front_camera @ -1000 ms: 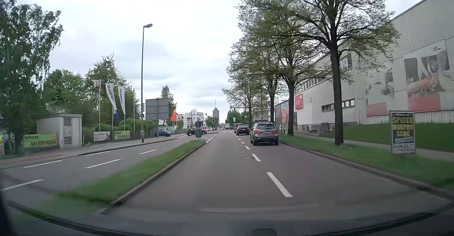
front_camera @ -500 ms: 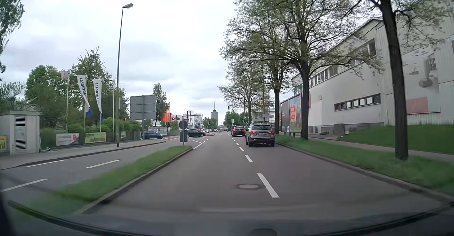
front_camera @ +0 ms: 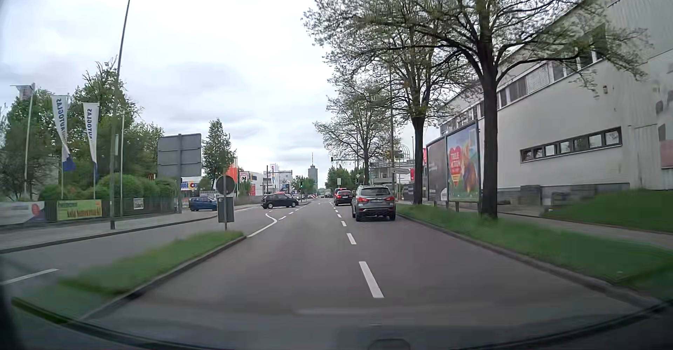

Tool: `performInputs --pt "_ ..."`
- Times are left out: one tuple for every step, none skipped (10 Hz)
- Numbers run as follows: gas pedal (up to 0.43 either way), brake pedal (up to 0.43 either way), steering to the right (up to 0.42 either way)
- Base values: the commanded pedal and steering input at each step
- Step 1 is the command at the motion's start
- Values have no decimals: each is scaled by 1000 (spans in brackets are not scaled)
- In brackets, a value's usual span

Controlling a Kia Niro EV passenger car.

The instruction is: Follow the waypoints while adhering to traffic rules and regulations

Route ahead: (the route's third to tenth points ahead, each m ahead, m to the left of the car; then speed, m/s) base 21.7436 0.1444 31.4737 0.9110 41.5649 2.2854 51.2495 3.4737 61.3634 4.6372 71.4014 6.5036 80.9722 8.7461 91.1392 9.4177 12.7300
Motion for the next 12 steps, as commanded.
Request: performInputs --pt "248 0 1" --pt "248 0 1" --pt "209 0 1" --pt "138 0 1" --pt "138 0 1" --pt "138 0 1" --pt "138 0 0" --pt "138 0 -3" --pt "138 0 -4" --pt "130 0 -6" --pt "118 0 -9" --pt "98 0 -9"
